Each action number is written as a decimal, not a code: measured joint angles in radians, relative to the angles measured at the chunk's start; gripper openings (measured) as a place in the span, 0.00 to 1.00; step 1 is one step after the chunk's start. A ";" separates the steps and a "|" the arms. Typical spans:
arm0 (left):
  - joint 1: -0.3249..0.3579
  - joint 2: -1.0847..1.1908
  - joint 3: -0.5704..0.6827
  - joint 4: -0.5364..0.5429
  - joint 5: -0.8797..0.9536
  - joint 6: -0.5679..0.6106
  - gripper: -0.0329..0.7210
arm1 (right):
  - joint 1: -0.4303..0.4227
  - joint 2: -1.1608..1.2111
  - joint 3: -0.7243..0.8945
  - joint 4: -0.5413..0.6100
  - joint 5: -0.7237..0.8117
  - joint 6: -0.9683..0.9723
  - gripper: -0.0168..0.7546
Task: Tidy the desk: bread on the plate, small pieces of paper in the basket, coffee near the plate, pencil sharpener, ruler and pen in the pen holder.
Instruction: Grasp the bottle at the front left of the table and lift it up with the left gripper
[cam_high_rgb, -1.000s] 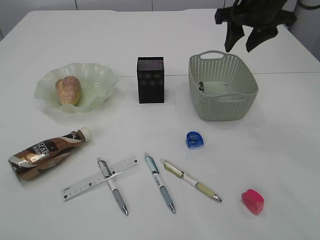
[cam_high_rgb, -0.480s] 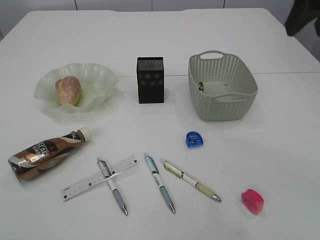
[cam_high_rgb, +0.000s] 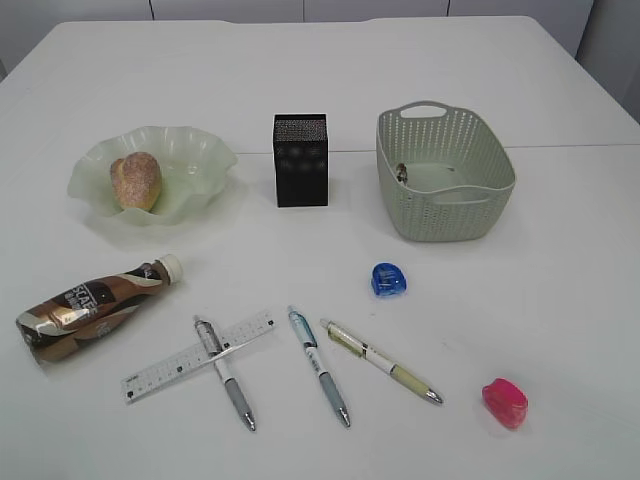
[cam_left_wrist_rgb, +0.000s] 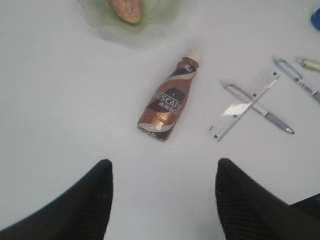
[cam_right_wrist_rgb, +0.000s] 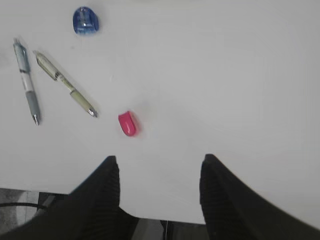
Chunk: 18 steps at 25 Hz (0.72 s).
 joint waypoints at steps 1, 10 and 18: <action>-0.013 0.033 0.000 0.025 -0.002 0.012 0.67 | 0.000 -0.018 0.033 0.000 0.000 0.000 0.56; -0.086 0.324 0.002 0.210 -0.022 0.053 0.67 | 0.000 -0.174 0.164 -0.002 0.000 -0.002 0.56; -0.168 0.512 0.002 0.329 -0.158 0.068 0.67 | 0.000 -0.183 0.164 -0.009 0.000 -0.002 0.56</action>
